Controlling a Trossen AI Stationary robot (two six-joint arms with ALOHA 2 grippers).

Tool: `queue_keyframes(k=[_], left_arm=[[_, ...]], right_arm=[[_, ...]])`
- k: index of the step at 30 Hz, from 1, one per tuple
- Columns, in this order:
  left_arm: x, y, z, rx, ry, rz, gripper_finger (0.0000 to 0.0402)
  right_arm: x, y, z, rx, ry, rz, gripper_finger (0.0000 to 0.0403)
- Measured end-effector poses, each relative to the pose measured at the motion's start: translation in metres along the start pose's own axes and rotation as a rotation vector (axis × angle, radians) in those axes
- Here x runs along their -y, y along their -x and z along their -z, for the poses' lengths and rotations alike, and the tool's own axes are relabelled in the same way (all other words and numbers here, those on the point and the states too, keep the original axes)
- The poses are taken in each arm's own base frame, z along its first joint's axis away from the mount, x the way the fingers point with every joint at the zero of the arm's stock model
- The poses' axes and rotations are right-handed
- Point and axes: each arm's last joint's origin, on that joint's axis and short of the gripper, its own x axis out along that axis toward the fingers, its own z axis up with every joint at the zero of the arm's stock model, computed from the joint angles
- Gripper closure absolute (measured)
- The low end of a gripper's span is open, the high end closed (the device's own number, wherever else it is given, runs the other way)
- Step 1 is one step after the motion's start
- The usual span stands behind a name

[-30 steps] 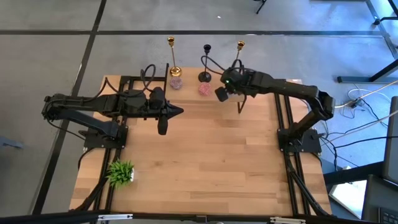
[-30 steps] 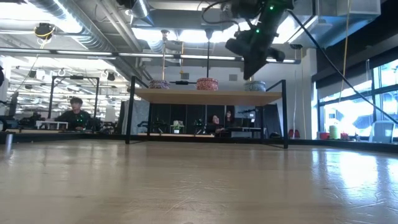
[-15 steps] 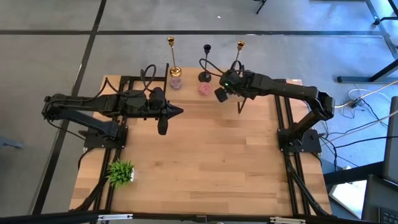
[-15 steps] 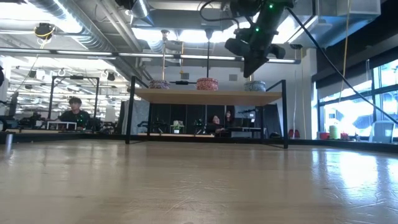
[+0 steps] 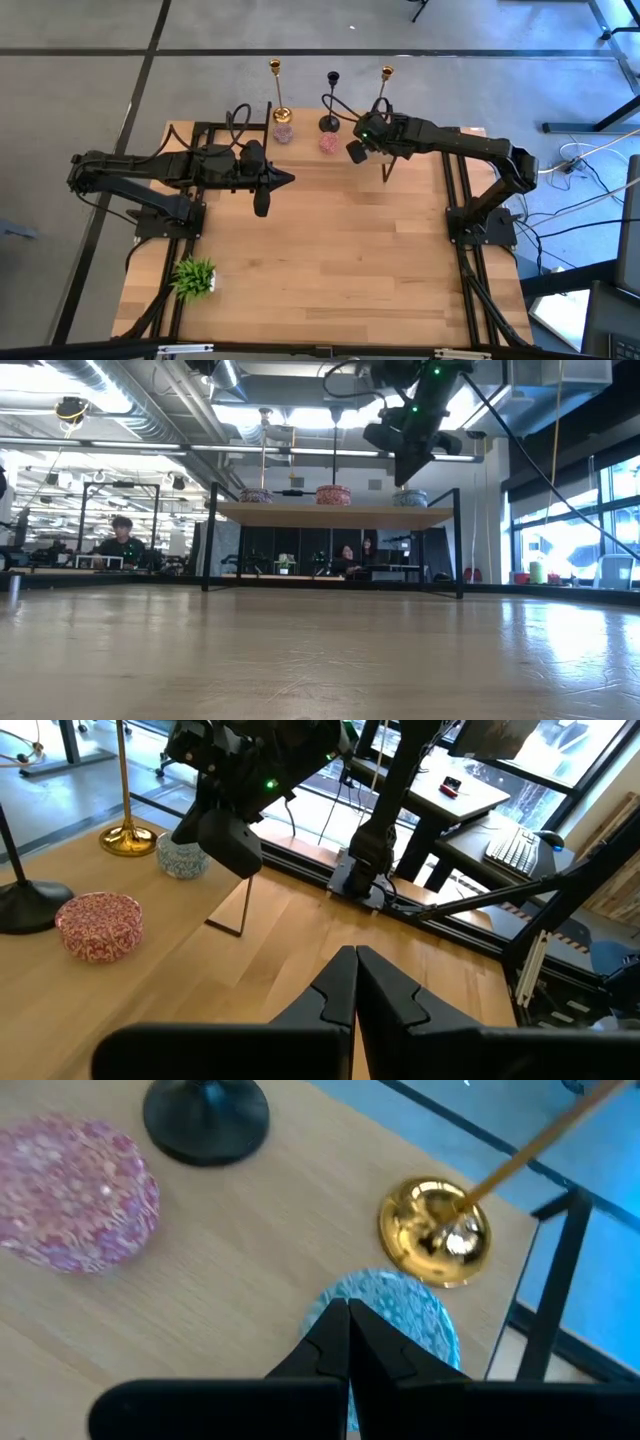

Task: Pick & Place candle stick holders
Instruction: Put the blue scented candle on the shelf

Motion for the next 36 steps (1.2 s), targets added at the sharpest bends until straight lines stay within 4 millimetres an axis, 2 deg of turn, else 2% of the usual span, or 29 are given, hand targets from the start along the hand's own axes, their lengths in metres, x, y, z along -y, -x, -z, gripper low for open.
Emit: queue_keyframes(k=[36], left_arm=[[0.0002,0.0,0.0,-0.002,-0.004,0.007,0.04]], right_arm=[[0.0019,0.003,0.0095,-0.098,-0.035,0.002,0.0403]])
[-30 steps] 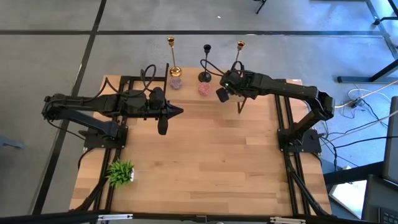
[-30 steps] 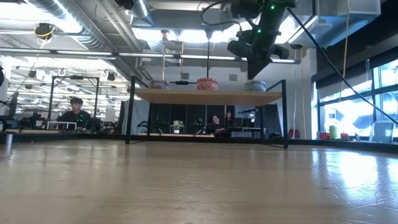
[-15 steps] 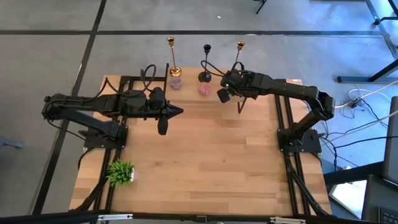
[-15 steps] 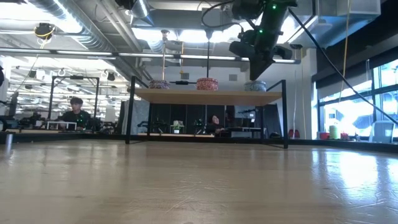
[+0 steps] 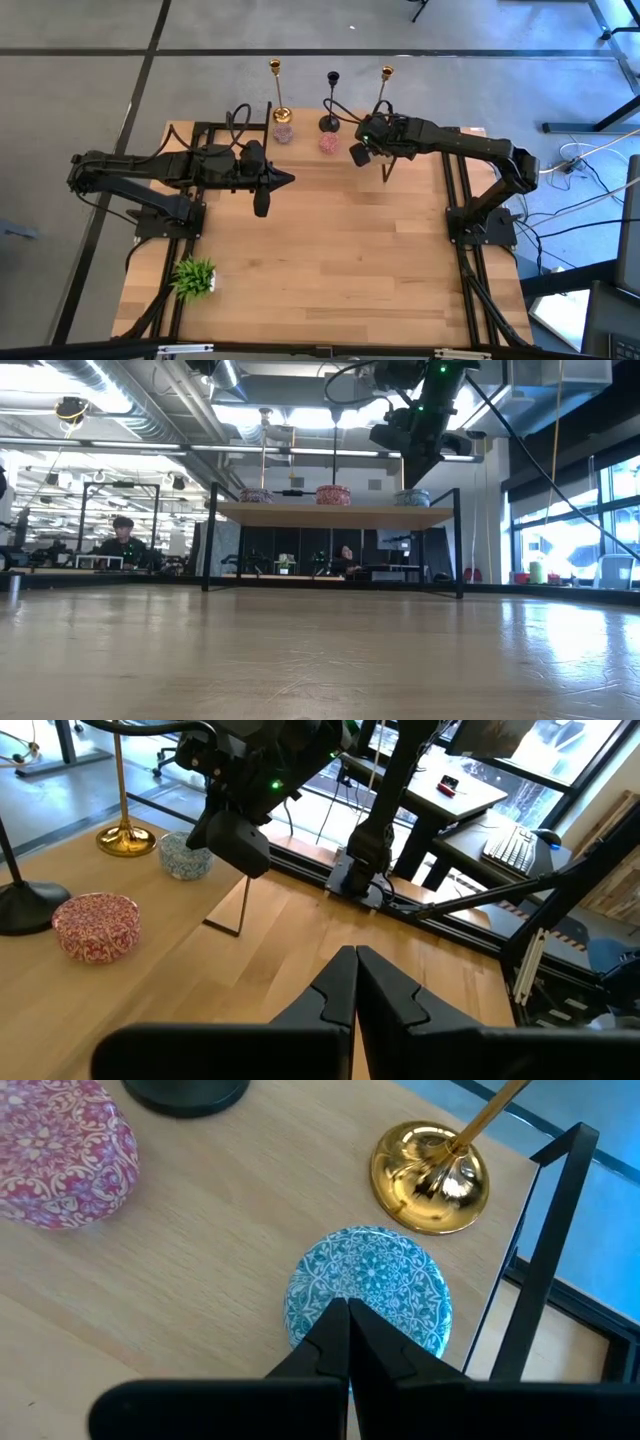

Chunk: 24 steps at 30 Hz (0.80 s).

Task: Pick & Place candle stick holders
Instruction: Put the blue scented candle on the shelf

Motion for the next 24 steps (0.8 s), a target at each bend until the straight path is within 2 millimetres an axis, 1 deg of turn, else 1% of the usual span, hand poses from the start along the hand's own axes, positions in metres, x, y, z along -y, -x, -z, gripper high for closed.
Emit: queue_keyframes(k=[18,22,24], left_arm=[[0.0,0.0,0.0,0.0,0.002,0.001,0.0399],[0.0,0.0,0.0,0.001,0.003,0.001,0.04],[0.0,0.0,-0.001,0.006,0.004,0.003,0.0401]], right_arm=[[0.001,0.001,0.002,-0.023,0.01,0.01,0.0403],[-0.001,0.013,-0.001,-0.021,0.017,0.029,0.0403],[-0.004,0.028,-0.011,0.051,0.007,0.028,0.0403]])
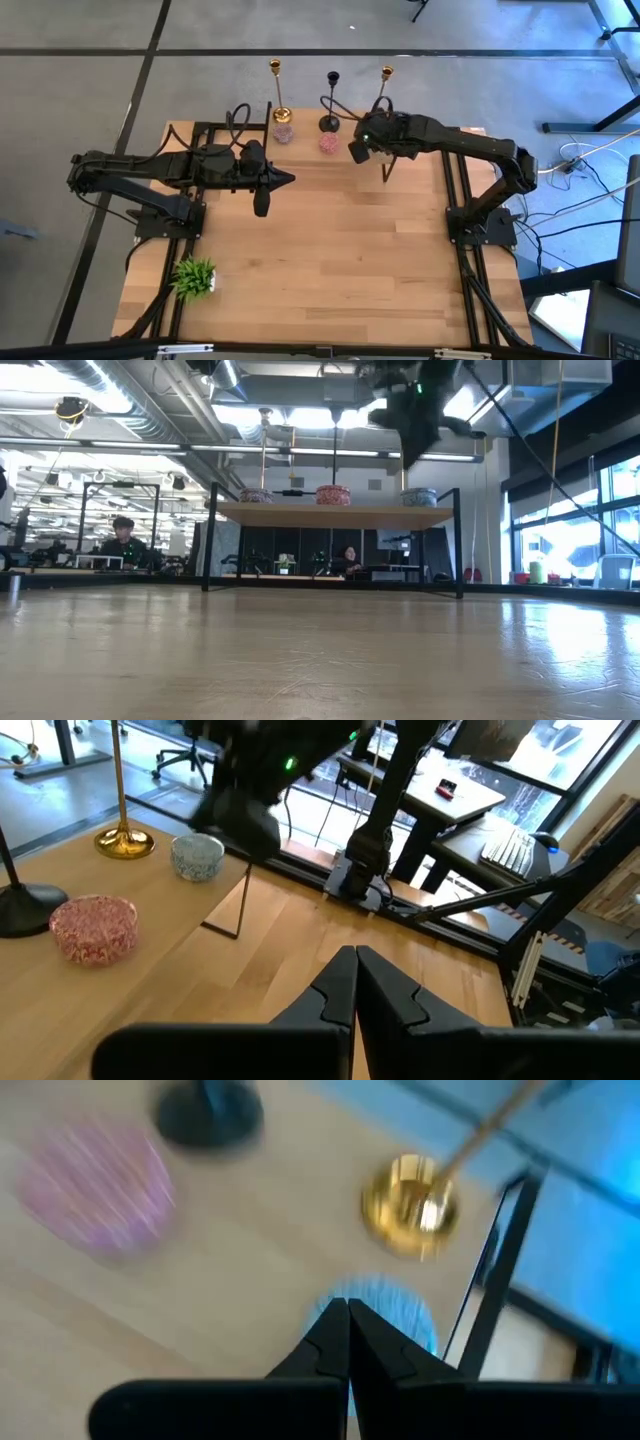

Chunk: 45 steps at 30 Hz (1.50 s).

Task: Pick & Place candle stick holders
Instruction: Put the blue scented candle on the shelf

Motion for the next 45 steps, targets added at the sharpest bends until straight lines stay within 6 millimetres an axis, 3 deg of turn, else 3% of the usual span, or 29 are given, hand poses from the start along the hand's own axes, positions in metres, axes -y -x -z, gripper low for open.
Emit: queue_keyframes(k=[7,14,21,27,37,42,45], left_arm=[[0.001,0.0,-0.002,0.022,-0.003,0.009,0.04],[0.002,0.0,-0.002,0.011,0.001,0.036,0.0399],[0.002,0.0,-0.001,-0.006,0.017,0.068,0.0399],[0.003,0.0,-0.001,-0.007,0.016,0.067,0.04],[-0.002,0.0,-0.003,0.045,0.028,-0.043,0.04],[-0.014,0.001,-0.009,0.149,0.16,-0.238,0.04],[-0.023,0.001,-0.015,0.197,0.237,-0.267,0.04]], right_arm=[[-0.006,0.052,-0.03,0.205,-0.005,-0.068,0.0403],[-0.008,0.086,-0.033,0.221,0.014,-0.175,0.0403],[0.001,0.098,-0.012,0.022,0.078,-0.353,0.0403],[0.019,0.104,0.007,0.031,0.055,-0.53,0.0403],[0.041,0.125,0.08,0.302,-0.108,-0.902,0.0403],[0.038,0.128,0.108,0.244,-0.035,-0.936,0.0403],[0.032,0.131,0.12,0.196,0.056,-0.978,0.0403]])
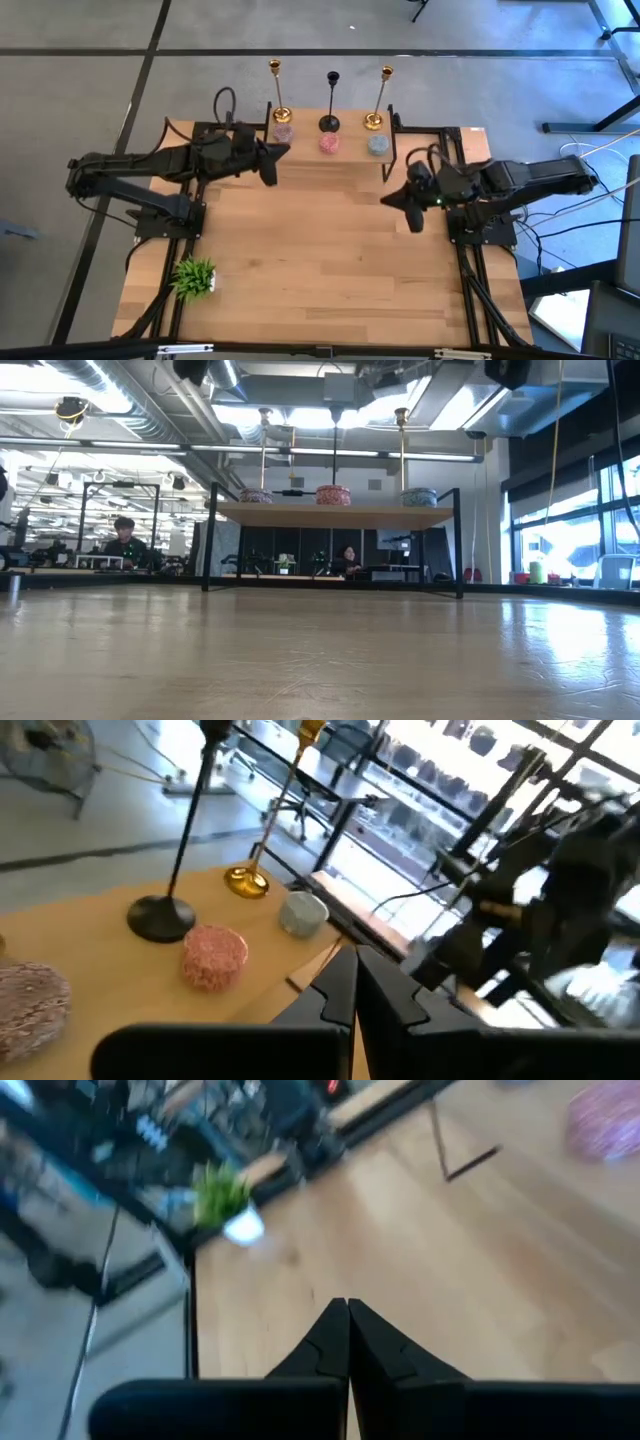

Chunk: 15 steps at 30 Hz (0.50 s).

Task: Pick & Place candle stick holders
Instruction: Put the blue scented candle on the shelf

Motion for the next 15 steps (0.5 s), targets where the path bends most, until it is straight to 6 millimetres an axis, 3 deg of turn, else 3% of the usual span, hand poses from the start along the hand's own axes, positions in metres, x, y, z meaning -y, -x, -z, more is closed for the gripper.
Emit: queue_keyframes(k=[6,10,15], left_arm=[[-0.016,-0.017,-0.011,-0.07,0.107,0.116,0.0401],[-0.022,-0.03,-0.014,-0.088,0.183,0.161,0.04],[-0.022,-0.046,-0.015,-0.042,0.153,0.183,0.04]], right_arm=[[0.002,-0.005,0.008,-0.163,0.096,-0.076,0.0403],[0.022,0.005,0.003,-0.21,0.094,-0.125,0.0403],[0.053,0.01,0.026,-0.165,0.064,-0.179,0.0403]])
